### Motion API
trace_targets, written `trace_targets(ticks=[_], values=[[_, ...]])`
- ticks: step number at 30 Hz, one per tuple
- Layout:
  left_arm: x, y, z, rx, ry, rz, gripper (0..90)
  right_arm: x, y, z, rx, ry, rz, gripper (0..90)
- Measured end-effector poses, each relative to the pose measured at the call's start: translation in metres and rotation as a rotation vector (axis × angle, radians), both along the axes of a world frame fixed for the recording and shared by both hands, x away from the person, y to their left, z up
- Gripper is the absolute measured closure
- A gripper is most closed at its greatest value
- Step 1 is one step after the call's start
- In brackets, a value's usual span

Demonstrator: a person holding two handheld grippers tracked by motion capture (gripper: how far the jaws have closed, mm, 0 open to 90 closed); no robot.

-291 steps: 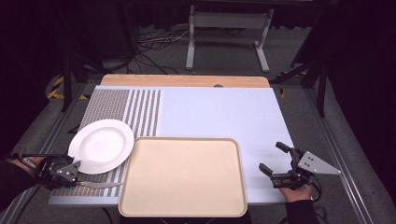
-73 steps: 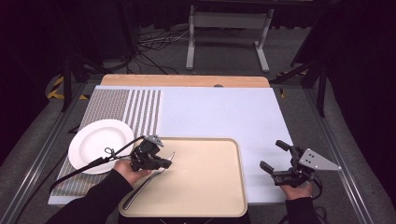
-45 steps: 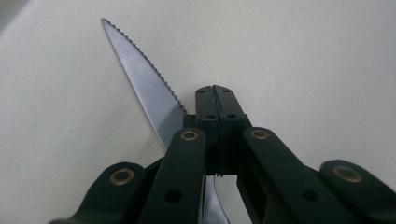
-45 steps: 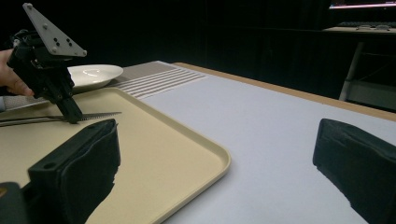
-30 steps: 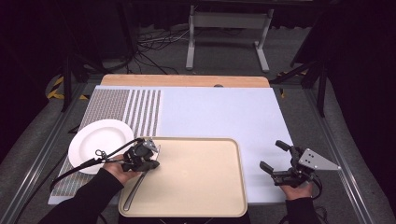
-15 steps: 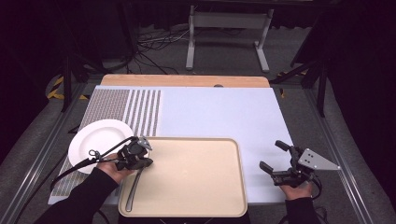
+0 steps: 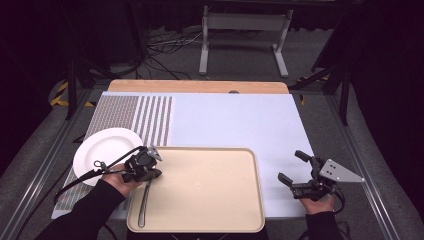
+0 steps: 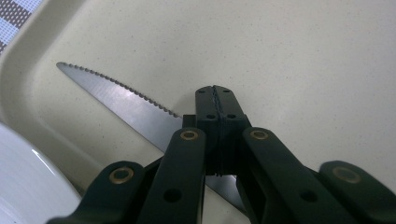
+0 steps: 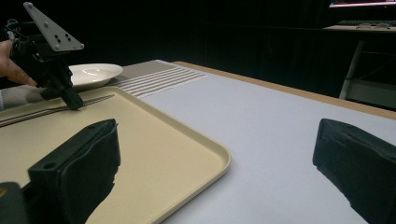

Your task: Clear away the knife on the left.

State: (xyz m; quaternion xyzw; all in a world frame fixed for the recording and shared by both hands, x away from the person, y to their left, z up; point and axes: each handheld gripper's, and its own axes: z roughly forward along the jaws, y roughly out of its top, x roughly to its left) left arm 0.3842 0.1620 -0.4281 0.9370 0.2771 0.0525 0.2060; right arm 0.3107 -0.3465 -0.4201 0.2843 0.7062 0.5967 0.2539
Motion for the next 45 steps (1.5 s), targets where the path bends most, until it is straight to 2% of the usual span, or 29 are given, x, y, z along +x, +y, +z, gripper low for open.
trace_targets(ticks=[2,3,4,5,6,8,12,13,14,17,18,20,22,23,25,27,31,33,34,37,40,42,45], values=[[0.0,0.004,0.006,-0.03,-0.015,0.0,90.0,0.0,-0.001,0.0,-0.002,0.0,-0.002,1.5],[0.0,0.004,0.006,-0.03,-0.015,0.0,89.8,0.0,-0.001,0.0,-0.002,-0.001,-0.003,1.5],[-0.001,0.008,0.011,-0.076,-0.011,0.008,89.8,0.0,-0.001,0.0,-0.002,-0.001,-0.003,1.5],[0.001,0.011,0.015,-0.12,-0.017,-0.006,81.7,0.0,-0.001,0.0,-0.003,0.0,-0.004,1.5],[0.001,0.015,0.019,-0.156,-0.007,-0.017,76.2,-0.001,-0.001,0.0,-0.003,0.001,-0.004,1.5],[-0.001,0.02,0.025,-0.194,-0.028,-0.027,62.2,-0.001,-0.001,0.0,-0.002,-0.003,-0.001,1.5],[-0.007,0.032,0.036,-0.27,-0.082,-0.041,44.3,-0.001,0.0,0.0,0.001,0.001,-0.002,1.5],[-0.009,0.033,0.038,-0.272,-0.103,-0.045,35.1,-0.001,0.0,0.0,0.0,-0.001,0.0,1.5],[-0.011,0.035,0.041,-0.278,-0.121,-0.046,29.7,-0.001,0.0,0.0,-0.001,0.0,0.001,1.5],[-0.012,0.041,0.047,-0.306,-0.152,-0.034,23.5,-0.001,0.0,0.001,-0.004,0.001,-0.002,1.5],[-0.012,0.041,0.047,-0.306,-0.152,-0.034,18.7,-0.001,0.0,0.0,-0.005,0.0,-0.002,1.5],[-0.014,0.043,0.049,-0.316,-0.178,-0.032,11.9,-0.002,0.0,0.001,-0.002,0.0,-0.004,1.5],[-0.015,0.047,0.052,-0.347,-0.198,-0.025,5.2,-0.002,0.0,0.001,-0.002,-0.001,-0.005,1.5],[-0.015,0.047,0.052,-0.347,-0.198,-0.025,3.3,-0.001,0.0,0.001,-0.001,0.0,-0.004,1.5],[-0.018,0.052,0.056,-0.384,-0.214,-0.023,1.6,-0.001,0.0,0.001,-0.003,0.0,-0.003,1.5],[-0.02,0.054,0.058,-0.402,-0.227,-0.026,0.5,-0.002,0.0,0.001,0.0,0.0,-0.003,1.5],[-0.026,0.06,0.06,-0.418,-0.268,-0.017,0.4,-0.002,0.0,0.001,-0.001,-0.005,-0.001,1.5],[-0.026,0.07,0.06,-0.468,-0.268,-0.012,0.5,-0.002,0.0,0.001,-0.001,-0.007,-0.001,1.5],[-0.026,0.07,0.06,-0.468,-0.268,-0.012,0.5,-0.002,0.0,0.001,-0.001,-0.007,-0.001,1.5],[-0.029,0.084,0.058,-0.519,-0.295,0.012,0.5,-0.002,0.0,0.001,-0.001,-0.008,-0.002,1.5],[-0.033,0.093,0.058,-0.523,-0.329,0.019,0.5,-0.001,0.0,0.001,0.0,-0.005,-0.002,1.5],[-0.036,0.101,0.057,-0.552,-0.331,0.038,0.5,-0.002,0.0,0.001,0.0,-0.004,-0.001,1.5],[-0.039,0.112,0.055,-0.572,-0.365,0.053,0.5,-0.001,0.001,0.001,-0.002,-0.008,0.0,1.5]])
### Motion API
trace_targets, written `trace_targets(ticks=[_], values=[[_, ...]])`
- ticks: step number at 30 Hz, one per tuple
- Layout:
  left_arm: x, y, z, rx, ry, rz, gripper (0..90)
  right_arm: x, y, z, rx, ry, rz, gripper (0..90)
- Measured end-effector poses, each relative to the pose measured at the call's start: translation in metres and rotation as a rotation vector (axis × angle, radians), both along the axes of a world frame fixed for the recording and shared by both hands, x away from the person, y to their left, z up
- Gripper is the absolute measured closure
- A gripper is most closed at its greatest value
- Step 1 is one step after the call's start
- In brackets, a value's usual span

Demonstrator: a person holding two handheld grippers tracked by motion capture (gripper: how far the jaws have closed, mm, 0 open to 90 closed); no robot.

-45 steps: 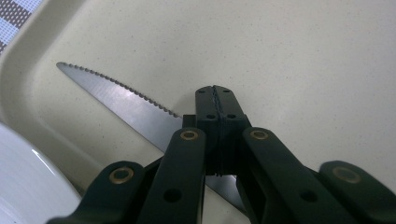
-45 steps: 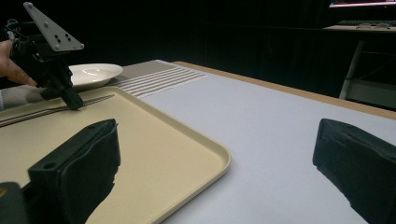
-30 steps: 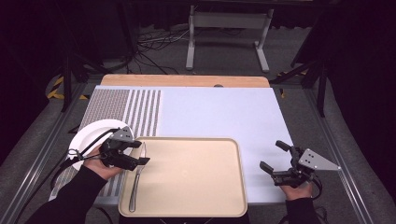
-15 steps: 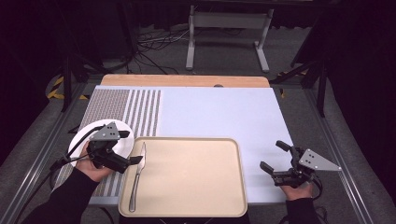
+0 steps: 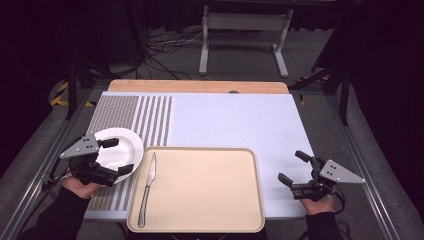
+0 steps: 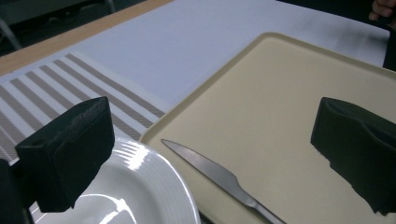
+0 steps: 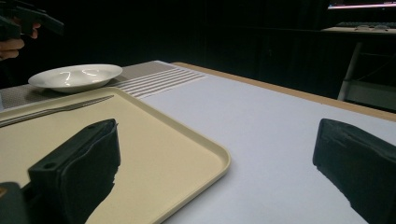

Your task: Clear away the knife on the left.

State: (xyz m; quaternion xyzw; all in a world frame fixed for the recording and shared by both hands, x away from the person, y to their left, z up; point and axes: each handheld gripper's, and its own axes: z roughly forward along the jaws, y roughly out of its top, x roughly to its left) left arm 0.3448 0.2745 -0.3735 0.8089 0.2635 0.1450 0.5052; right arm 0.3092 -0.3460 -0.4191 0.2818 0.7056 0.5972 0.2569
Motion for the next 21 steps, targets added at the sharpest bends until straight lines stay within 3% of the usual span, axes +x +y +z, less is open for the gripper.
trace_targets(ticks=[8,11,13,14,21], values=[[-0.007,0.02,-0.012,-0.074,-0.033,0.034,1.0,0.0,0.0,0.0,0.003,0.003,-0.002,1.5],[-0.01,0.031,-0.018,-0.115,-0.068,0.045,1.1,0.0,0.0,0.0,0.003,0.0,-0.001,1.5],[-0.011,0.033,-0.019,-0.114,-0.072,0.048,1.1,0.0,0.0,0.0,0.002,0.001,-0.002,1.5],[-0.014,0.038,-0.024,-0.14,-0.086,0.066,1.1,0.0,0.0,-0.001,0.003,0.005,-0.003,1.5],[-0.017,0.051,-0.039,-0.2,-0.117,0.086,1.1,0.0,0.0,-0.001,0.002,0.002,-0.001,1.5]])
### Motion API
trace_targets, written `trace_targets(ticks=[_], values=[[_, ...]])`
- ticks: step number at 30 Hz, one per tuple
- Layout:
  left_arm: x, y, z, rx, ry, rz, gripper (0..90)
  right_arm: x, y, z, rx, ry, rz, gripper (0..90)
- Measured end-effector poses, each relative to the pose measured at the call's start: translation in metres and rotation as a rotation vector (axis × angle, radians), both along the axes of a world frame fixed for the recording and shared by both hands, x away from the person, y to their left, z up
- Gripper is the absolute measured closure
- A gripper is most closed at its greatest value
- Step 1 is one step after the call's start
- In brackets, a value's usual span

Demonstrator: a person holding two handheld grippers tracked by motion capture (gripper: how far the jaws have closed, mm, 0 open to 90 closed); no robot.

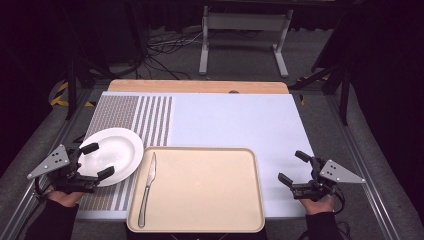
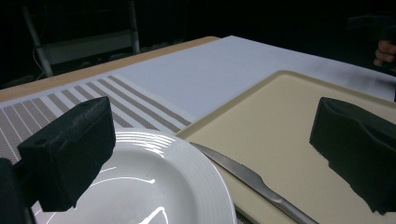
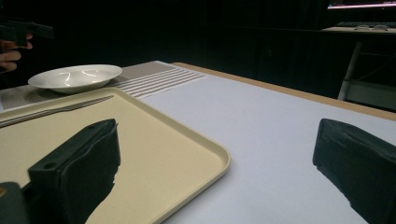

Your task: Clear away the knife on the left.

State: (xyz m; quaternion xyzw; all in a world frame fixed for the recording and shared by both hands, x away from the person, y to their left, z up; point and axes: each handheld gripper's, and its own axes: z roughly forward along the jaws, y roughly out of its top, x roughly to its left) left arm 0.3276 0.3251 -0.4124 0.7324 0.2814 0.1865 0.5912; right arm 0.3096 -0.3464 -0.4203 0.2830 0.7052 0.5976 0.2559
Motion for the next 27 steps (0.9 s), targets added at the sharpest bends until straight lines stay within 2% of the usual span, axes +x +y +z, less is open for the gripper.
trace_targets(ticks=[3,8,12,23,27], values=[[-0.002,0.006,-0.008,-0.012,-0.007,0.017,1.1,0.0,0.0,0.0,0.002,-0.007,-0.001,1.5],[-0.004,0.012,-0.023,-0.022,0.009,0.033,1.1,0.0,-0.001,-0.001,0.003,-0.01,-0.005,1.5],[-0.006,0.017,-0.031,-0.01,0.006,0.032,1.0,0.0,-0.001,-0.001,0.007,-0.008,-0.006,1.4],[-0.005,0.019,-0.037,-0.07,0.043,0.03,1.0,-0.001,-0.001,-0.002,0.006,-0.005,-0.007,1.4],[-0.005,0.019,-0.038,-0.074,0.028,0.042,0.7,-0.001,-0.001,-0.001,0.01,-0.006,-0.009,1.3]])
